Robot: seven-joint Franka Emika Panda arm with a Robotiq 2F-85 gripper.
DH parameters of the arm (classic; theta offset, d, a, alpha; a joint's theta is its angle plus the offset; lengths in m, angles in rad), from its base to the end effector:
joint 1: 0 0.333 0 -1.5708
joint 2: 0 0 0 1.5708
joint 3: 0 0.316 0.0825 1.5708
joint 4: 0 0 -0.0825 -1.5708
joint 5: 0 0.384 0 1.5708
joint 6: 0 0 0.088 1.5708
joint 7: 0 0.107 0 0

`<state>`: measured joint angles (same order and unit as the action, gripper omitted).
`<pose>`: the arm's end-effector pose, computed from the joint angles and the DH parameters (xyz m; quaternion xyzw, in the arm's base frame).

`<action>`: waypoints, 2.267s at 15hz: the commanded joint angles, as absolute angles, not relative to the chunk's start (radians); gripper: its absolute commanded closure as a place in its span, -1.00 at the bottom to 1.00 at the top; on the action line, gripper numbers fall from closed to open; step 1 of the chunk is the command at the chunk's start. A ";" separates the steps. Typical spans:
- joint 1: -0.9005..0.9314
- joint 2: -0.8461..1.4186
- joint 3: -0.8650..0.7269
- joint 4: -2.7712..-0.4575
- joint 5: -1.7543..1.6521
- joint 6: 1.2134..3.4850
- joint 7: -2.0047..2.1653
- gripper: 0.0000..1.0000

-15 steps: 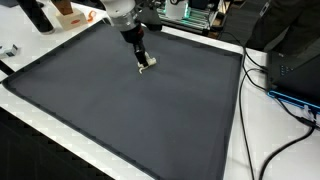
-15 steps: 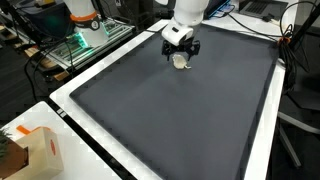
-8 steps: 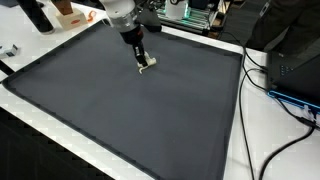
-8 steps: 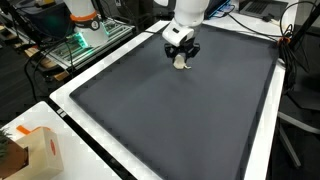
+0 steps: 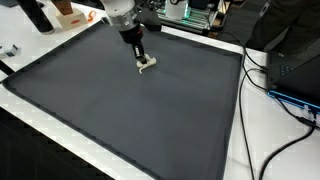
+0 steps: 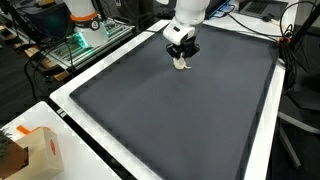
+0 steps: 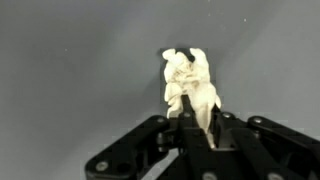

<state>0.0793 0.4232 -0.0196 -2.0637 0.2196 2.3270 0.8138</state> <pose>0.5732 0.0381 0.2135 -0.8918 0.4400 0.1010 0.0294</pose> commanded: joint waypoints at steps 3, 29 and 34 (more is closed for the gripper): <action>0.090 0.425 -0.028 -2.069 0.223 2.336 0.843 0.93; -0.127 0.193 0.125 -2.257 0.520 2.399 0.115 -1.00; -0.263 0.171 0.177 -2.300 0.848 2.332 -0.269 -1.00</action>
